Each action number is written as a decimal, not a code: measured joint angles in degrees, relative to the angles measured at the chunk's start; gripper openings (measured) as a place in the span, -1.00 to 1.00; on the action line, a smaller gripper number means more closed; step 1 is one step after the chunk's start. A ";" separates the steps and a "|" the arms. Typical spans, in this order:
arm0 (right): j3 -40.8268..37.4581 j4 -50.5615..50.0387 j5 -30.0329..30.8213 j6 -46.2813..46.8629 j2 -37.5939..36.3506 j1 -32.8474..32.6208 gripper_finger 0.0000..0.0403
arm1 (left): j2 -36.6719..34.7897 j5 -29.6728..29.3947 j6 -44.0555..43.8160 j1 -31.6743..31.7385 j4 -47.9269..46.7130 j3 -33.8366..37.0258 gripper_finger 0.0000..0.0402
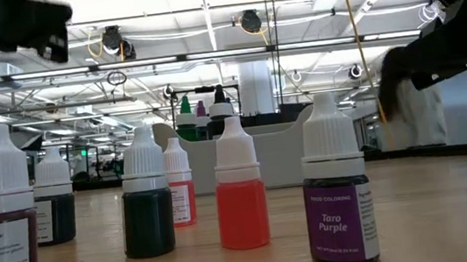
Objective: Pick & Place food coloring
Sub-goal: Put the black food coloring bottle into the gray bin
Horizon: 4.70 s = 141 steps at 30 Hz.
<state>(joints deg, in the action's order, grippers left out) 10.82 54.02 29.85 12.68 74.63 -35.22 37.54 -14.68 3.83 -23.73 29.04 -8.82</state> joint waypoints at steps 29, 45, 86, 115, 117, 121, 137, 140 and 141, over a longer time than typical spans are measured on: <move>28.27 -13.39 -0.07 -15.10 11.70 7.37 -0.75 | 0.42 -11.96 2.43 0.00 11.47 8.23 -0.95; 36.63 -8.33 0.02 -7.66 28.91 17.94 0.23 | 0.66 -20.08 5.27 0.09 4.15 8.19 -0.95; 36.49 -11.37 -8.89 -4.28 30.32 22.00 -0.05 | 0.63 -20.45 16.77 0.09 11.96 8.19 -0.95; 36.49 -13.60 -7.61 -7.60 30.28 23.54 -0.11 | 0.64 -20.34 15.78 0.09 15.21 8.19 -0.95; 36.49 -13.58 -7.65 -8.26 30.28 23.62 -0.15 | 0.66 -20.34 16.26 0.09 15.30 8.19 -0.95; 36.49 -13.58 -7.63 -10.39 30.28 23.80 -0.24 | 0.64 -20.35 16.66 0.09 15.79 8.19 -0.95; 36.60 -8.31 -12.04 -11.86 34.55 24.27 -0.34 | 0.63 -20.04 16.96 0.09 16.04 8.19 -0.95; 36.60 -8.40 -11.95 -11.91 34.50 24.19 -0.35 | 0.64 -19.88 16.81 0.08 16.02 8.19 -0.95; 36.60 -8.42 -11.99 -11.88 34.46 24.20 -0.35 | 0.63 -19.88 16.80 0.09 16.02 8.19 -0.95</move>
<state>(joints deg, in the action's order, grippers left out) 47.42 45.60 17.85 0.80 109.09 -11.03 38.17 -34.57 20.63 -23.64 45.06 -0.62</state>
